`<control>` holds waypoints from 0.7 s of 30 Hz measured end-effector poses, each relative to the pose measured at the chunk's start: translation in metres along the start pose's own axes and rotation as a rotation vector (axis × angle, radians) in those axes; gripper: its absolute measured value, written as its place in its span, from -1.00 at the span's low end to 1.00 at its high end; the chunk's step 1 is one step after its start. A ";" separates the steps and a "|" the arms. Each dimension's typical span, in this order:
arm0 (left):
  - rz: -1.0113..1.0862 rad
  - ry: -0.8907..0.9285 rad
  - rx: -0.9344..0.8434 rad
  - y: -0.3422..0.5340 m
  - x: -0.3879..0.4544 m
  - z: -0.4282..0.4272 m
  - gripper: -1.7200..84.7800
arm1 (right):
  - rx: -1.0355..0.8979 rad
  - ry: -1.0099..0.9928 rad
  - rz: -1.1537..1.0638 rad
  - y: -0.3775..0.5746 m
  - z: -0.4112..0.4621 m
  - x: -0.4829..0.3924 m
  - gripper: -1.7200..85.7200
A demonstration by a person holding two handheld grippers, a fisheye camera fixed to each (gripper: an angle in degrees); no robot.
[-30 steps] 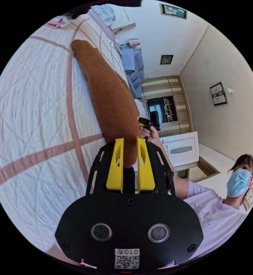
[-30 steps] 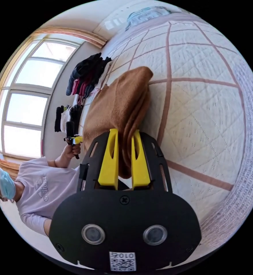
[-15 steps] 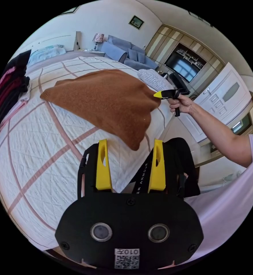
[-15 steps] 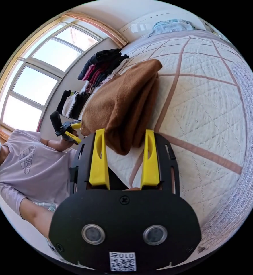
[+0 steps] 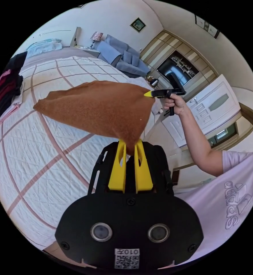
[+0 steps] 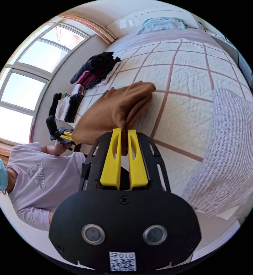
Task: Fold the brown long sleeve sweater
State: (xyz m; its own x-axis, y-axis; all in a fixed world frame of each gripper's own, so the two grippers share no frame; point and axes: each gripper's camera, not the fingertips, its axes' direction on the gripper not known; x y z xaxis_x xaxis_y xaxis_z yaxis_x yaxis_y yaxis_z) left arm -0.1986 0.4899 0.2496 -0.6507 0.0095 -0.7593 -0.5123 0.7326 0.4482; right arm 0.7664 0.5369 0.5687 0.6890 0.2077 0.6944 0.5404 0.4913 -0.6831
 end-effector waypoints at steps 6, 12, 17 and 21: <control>-0.062 0.102 -0.136 0.018 0.015 0.091 -0.83 | -0.233 0.161 0.088 0.005 0.072 0.040 -0.85; 0.048 0.263 -0.251 0.044 0.020 0.104 -0.84 | 0.150 0.259 0.092 0.082 0.032 0.019 -0.70; 0.365 -0.074 0.035 0.036 0.046 0.016 -0.86 | 0.613 0.275 0.071 0.188 0.022 -0.062 -0.63; 0.654 -0.296 0.001 0.004 0.054 0.029 -0.86 | 0.665 -0.011 0.170 0.225 0.067 -0.070 -0.57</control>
State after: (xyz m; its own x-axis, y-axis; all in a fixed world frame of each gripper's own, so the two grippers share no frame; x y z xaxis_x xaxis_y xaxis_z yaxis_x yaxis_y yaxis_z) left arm -0.2195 0.5129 0.1972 -0.6448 0.6311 -0.4313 -0.0684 0.5144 0.8548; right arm 0.8073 0.6891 0.3816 0.7312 0.3349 0.5943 0.0110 0.8653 -0.5012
